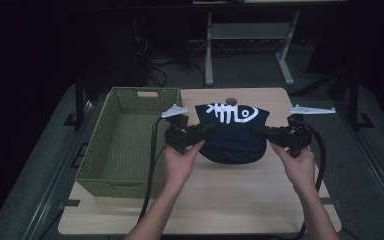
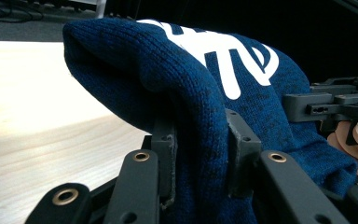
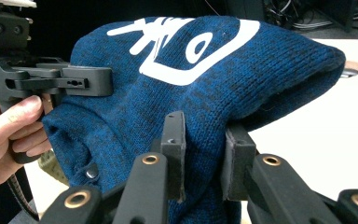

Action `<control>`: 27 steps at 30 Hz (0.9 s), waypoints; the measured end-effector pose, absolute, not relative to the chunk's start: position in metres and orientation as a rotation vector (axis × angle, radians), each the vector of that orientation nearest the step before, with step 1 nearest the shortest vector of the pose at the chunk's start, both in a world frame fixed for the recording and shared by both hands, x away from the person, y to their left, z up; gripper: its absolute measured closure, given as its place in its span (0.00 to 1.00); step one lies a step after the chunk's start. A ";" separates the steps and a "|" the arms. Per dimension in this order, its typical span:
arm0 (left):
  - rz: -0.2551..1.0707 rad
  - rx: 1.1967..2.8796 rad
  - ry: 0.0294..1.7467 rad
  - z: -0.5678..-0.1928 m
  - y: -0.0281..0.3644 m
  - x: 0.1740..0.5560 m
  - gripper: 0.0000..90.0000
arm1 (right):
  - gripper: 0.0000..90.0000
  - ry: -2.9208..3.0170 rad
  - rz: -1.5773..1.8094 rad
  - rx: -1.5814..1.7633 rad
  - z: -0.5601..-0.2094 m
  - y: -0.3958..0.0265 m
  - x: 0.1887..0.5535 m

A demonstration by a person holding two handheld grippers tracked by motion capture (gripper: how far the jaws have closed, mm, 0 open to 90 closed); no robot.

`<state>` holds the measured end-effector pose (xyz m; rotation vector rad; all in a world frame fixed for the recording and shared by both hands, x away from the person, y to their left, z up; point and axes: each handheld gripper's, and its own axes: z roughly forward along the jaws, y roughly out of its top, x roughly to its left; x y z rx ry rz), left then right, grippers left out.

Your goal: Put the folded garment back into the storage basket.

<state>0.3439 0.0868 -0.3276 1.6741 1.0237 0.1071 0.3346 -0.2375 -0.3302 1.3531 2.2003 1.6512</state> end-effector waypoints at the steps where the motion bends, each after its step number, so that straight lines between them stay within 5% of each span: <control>1: 0.107 1.674 1.024 -0.328 0.087 0.344 0.76 | 0.83 2.200 1.651 1.353 -0.330 -0.238 0.335; 27: 0.082 1.626 1.101 -0.304 0.164 0.363 0.75 | 0.83 2.259 1.758 1.247 -0.306 -0.167 0.365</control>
